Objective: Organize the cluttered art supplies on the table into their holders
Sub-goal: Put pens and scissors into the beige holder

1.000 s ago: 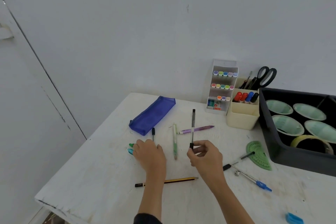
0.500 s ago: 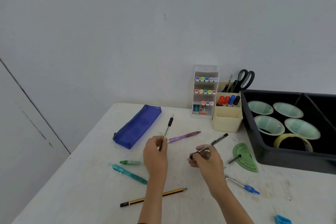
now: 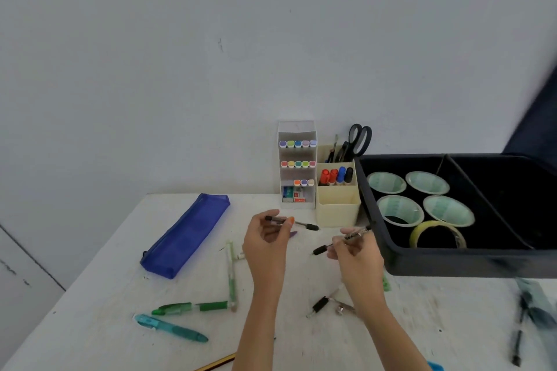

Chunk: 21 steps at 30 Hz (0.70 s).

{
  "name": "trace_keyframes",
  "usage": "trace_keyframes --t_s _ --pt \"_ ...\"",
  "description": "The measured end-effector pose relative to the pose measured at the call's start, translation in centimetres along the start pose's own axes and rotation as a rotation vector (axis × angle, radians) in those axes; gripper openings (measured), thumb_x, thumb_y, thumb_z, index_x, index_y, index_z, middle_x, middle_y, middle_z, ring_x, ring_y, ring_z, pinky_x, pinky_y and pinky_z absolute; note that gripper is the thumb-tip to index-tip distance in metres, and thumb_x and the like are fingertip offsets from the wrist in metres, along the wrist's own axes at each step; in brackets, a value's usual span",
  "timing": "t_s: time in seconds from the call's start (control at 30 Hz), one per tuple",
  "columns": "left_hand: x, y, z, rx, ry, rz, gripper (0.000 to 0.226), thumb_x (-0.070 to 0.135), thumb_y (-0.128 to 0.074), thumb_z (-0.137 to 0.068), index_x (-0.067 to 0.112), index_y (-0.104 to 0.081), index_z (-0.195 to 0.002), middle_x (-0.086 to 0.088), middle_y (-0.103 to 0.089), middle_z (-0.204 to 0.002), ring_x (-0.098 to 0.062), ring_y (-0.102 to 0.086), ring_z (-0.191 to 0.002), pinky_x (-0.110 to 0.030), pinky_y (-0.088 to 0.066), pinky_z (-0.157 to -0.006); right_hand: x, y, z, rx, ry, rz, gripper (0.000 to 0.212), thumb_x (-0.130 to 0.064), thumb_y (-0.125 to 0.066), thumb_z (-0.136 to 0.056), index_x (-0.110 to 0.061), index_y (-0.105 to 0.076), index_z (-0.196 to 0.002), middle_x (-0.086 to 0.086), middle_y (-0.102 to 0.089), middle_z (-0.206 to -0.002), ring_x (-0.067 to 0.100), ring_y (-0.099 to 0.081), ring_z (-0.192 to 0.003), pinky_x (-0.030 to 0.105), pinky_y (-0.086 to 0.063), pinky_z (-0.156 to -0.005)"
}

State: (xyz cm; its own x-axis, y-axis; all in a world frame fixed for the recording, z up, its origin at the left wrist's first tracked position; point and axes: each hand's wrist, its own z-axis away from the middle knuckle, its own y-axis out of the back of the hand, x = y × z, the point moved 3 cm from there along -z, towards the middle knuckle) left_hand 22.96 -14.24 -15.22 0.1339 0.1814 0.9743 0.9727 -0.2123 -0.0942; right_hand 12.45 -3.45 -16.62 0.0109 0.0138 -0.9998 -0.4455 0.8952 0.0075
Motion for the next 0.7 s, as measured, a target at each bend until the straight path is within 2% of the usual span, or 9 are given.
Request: trace_keyframes --t_s 0.07,0.13,0.23,0.3,0.37,0.43,0.5,0.6,0.7 --pt "0.5 -1.3 -0.5 -0.029 0.013 0.033 0.019 0.013 -0.073 -0.079 0.020 -0.066 -0.095 -0.002 -0.069 -0.090 -0.008 -0.066 -0.081 -0.037 -0.059 -0.069 -1.4 0.8 -0.8 0.026 0.017 -0.098 0.010 -0.016 -0.047 -0.097 -0.013 -0.056 -0.092 0.009 -0.068 -0.081 0.021 -0.067 -0.073 0.031 -0.054 -0.072" --pt "1.3 -2.6 -0.8 -0.052 -0.011 0.043 0.015 0.018 -0.072 -0.080 0.026 -0.067 -0.092 0.007 -0.071 -0.087 -0.006 -0.066 -0.083 -0.042 -0.058 -0.072 -2.7 1.7 -1.8 0.048 0.079 -0.129 0.020 -0.021 -0.041 -0.100 -0.011 -0.057 -0.095 0.009 -0.067 -0.083 0.021 -0.066 -0.075 0.031 -0.055 -0.071" --pt "3.1 -4.7 -1.2 -0.094 -0.141 0.030 0.015 0.013 -0.067 -0.084 0.022 -0.067 -0.096 0.007 -0.071 -0.087 -0.004 -0.066 -0.081 -0.021 -0.053 -0.073 -4.6 2.9 -4.0 0.091 0.206 -0.021 0.018 -0.025 -0.041 -0.099 -0.016 -0.057 -0.095 0.001 -0.066 -0.086 0.015 -0.063 -0.079 0.026 -0.052 -0.072" --pt "3.8 -6.1 -1.4 -0.119 -0.227 -0.034 0.015 0.013 -0.065 -0.086 0.017 -0.065 -0.101 0.002 -0.069 -0.092 -0.005 -0.065 -0.082 -0.009 -0.047 -0.070 -5.2 3.4 -5.9 0.119 0.263 0.051 0.016 -0.025 -0.044 -0.098 -0.025 -0.055 -0.088 0.003 -0.065 -0.088 0.018 -0.063 -0.082 0.030 -0.052 -0.075" --pt "3.9 -7.2 -1.7 -0.123 -0.299 -0.109 0.017 0.011 -0.063 -0.087 0.019 -0.062 -0.103 0.000 -0.065 -0.098 -0.007 -0.063 -0.084 -0.006 -0.046 -0.069 -5.2 3.5 -7.6 0.115 0.287 0.153 0.014 -0.023 -0.046 -0.097 -0.027 -0.055 -0.087 0.008 -0.064 -0.094 0.020 -0.063 -0.086 0.029 -0.051 -0.076" --pt "3.8 -8.1 -1.8 -0.147 -0.350 -0.155 0.022 0.008 -0.062 -0.088 0.017 -0.063 -0.108 0.000 -0.064 -0.100 -0.008 -0.062 -0.087 -0.007 -0.046 -0.071 -4.8 3.5 -8.8 0.081 0.291 0.219 0.011 -0.016 -0.049 -0.096 -0.020 -0.058 -0.097 0.009 -0.063 -0.097 0.018 -0.062 -0.087 0.014 -0.046 -0.070" --pt "3.7 -8.8 -2.0 -0.181 -0.373 -0.172 0.029 0.004 -0.061 -0.087 0.013 -0.063 -0.114 0.002 -0.065 -0.100 -0.007 -0.063 -0.089 -0.007 -0.046 -0.073 -4.5 3.6 -9.4 0.073 0.299 0.236 0.015 -0.009 -0.051 -0.094 -0.015 -0.059 -0.105 0.005 -0.064 -0.094 0.012 -0.059 -0.083 0.005 -0.042 -0.064" --pt "3.4 -9.3 -2.0 -0.189 -0.366 -0.163 0.029 0.002 -0.063 -0.085 0.014 -0.063 -0.112 0.004 -0.067 -0.096 -0.003 -0.063 -0.088 -0.005 -0.045 -0.075 -4.2 3.8 -9.6 0.080 0.324 0.263 0.015 -0.002 -0.055 -0.090 -0.015 -0.060 -0.098 0.003 -0.064 -0.089 0.008 -0.056 -0.076 0.003 -0.041 -0.062" --pt "3.0 -9.8 -1.9 -0.194 -0.369 -0.182 0.028 0.002 -0.064 -0.085 0.018 -0.063 -0.108 0.003 -0.067 -0.096 0.000 -0.061 -0.089 -0.002 -0.043 -0.075 -3.6 3.6 -10.1 0.055 0.350 0.342 0.017 -0.002 -0.057 -0.088 -0.018 -0.063 -0.092 0.002 -0.063 -0.092 0.010 -0.057 -0.078 0.007 -0.042 -0.064"
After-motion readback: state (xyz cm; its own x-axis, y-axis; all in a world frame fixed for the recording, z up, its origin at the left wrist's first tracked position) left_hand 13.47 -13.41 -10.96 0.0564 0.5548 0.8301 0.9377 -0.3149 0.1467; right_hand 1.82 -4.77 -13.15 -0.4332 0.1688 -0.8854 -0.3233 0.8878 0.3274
